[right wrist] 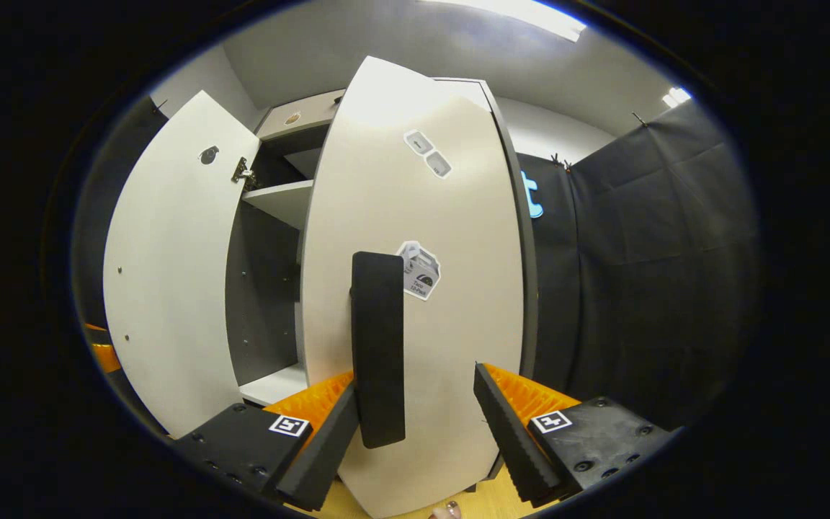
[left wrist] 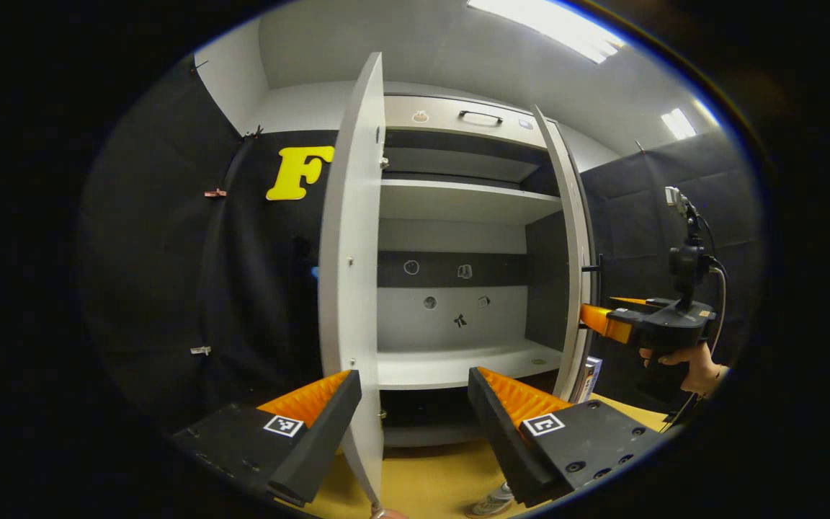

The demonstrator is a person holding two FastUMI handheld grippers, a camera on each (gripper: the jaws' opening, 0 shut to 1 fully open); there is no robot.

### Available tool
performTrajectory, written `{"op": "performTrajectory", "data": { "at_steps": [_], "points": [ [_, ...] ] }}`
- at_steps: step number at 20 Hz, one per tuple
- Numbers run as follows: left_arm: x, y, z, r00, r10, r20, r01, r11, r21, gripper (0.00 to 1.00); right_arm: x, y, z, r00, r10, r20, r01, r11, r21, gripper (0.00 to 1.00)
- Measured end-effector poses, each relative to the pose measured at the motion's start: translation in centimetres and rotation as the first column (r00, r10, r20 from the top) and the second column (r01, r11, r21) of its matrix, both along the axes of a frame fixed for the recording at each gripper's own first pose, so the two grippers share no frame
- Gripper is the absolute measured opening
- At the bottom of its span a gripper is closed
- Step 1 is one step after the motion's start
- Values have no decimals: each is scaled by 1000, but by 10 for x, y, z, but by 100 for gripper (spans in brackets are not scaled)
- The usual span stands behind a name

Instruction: Grasp the bottle in the cabinet with the left hand and place it on the coaster, then close the right door with the right hand and the left door with the left hand.

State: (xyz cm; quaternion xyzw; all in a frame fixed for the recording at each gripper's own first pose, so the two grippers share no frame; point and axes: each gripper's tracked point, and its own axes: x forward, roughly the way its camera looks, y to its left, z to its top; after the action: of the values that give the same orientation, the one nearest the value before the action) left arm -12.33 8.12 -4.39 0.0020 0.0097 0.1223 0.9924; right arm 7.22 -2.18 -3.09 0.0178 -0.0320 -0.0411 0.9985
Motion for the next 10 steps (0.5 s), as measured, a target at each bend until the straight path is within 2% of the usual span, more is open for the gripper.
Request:
{"op": "performTrajectory", "data": {
  "at_steps": [4, 7, 10],
  "points": [
    [-18, 32, 7, 999, 46, 12, -46, 999, 1, 95, 0, 6, 3, 999, -43, 5, 44, 996, -82, 95],
    [-24, 62, 15, 996, 85, 22, -86, 996, 31, 95, -13, 24, 7, 1000, 0, -3, 0, 1000, -27, 96],
    [-29, 84, 24, 992, 119, 36, -122, 990, 77, 95, -30, 32, 9, 1000, 8, -6, -8, 999, -31, 98]
  ]
}}
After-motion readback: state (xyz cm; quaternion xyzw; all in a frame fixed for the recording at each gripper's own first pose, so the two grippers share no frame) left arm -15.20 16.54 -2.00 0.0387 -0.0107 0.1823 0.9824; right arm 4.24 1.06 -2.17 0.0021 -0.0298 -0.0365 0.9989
